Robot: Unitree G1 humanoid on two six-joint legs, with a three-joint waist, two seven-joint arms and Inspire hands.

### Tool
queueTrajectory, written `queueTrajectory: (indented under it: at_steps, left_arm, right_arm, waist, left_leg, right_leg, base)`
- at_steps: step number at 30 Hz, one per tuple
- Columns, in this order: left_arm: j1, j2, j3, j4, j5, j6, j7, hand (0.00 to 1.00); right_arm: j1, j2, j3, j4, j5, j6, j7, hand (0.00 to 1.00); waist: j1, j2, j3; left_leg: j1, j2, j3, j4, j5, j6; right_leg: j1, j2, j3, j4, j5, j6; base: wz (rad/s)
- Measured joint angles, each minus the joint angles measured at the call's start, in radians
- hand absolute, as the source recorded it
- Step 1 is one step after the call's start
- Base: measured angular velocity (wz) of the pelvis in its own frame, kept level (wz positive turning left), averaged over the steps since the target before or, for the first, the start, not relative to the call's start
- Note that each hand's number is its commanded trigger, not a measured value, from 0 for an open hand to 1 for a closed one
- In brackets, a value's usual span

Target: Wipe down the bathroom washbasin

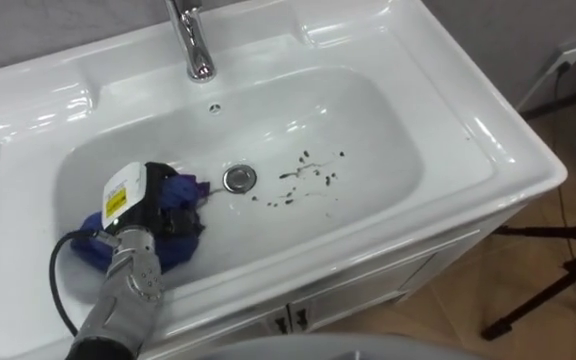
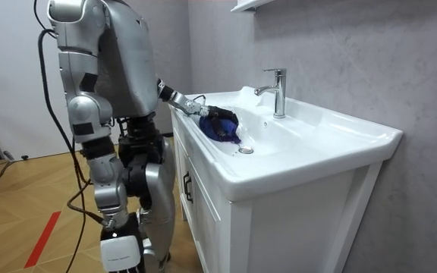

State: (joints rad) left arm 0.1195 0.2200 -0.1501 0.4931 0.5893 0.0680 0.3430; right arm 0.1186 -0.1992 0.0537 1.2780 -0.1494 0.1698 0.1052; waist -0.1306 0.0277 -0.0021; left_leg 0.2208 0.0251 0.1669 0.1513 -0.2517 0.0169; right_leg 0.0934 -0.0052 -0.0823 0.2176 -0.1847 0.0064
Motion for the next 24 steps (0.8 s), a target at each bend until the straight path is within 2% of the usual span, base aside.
queueTrajectory:
  at_steps: [5,7,12,18,24]
  left_arm:
    - [-0.013,-0.007,0.013,0.023,-0.051,0.015,-0.024,1.00]
    - [-0.027,-0.008,0.019,0.041,-0.086,0.016,-0.033,1.00]
    - [-0.060,-0.025,0.017,0.047,-0.096,0.043,-0.072,1.00]
    - [-0.085,-0.030,-0.019,0.050,-0.139,0.044,-0.090,1.00]
    - [-0.151,-0.052,-0.032,0.109,-0.208,0.035,-0.113,1.00]
  right_arm:
    - [0.024,0.001,-0.036,-0.033,0.007,0.008,0.004,0.00]
    - [0.029,0.004,-0.037,-0.040,0.028,0.021,0.007,0.00]
    - [0.038,0.010,-0.038,-0.067,0.020,0.036,0.006,0.00]
    - [0.040,0.013,-0.037,-0.075,0.029,0.039,-0.014,0.00]
    - [0.062,0.017,-0.038,-0.066,0.030,0.041,-0.019,0.00]
  waist:
    - [-0.013,-0.003,-0.0012]
    - [-0.027,-0.004,-0.0012]
    - [-0.042,-0.005,-0.0013]
    - [-0.087,-0.001,0.0004]
    - [-0.094,0.005,0.0035]
  left_leg:
    - [0.004,0.001,0.021,0.000,0.000,0.000]
    - [0.001,0.005,0.023,-0.002,0.000,0.000]
    - [-0.006,0.007,0.036,-0.017,-0.001,0.000]
    - [-0.027,0.007,0.041,-0.015,-0.001,0.000]
    - [-0.033,0.007,0.050,-0.016,-0.001,0.000]
  right_leg:
    - [-0.013,0.003,0.029,0.018,0.000,0.000]
    - [-0.029,0.003,0.036,0.022,-0.003,0.002]
    - [-0.060,0.009,0.043,0.045,-0.002,0.000]
    - [-0.082,0.009,0.045,0.061,-0.002,-0.001]
    - [-0.090,0.009,0.051,0.060,-0.002,-0.001]
  base:
    - [-0.14]
    - [-0.07]
    - [-0.07]
    - [-0.03]
    - [-0.04]
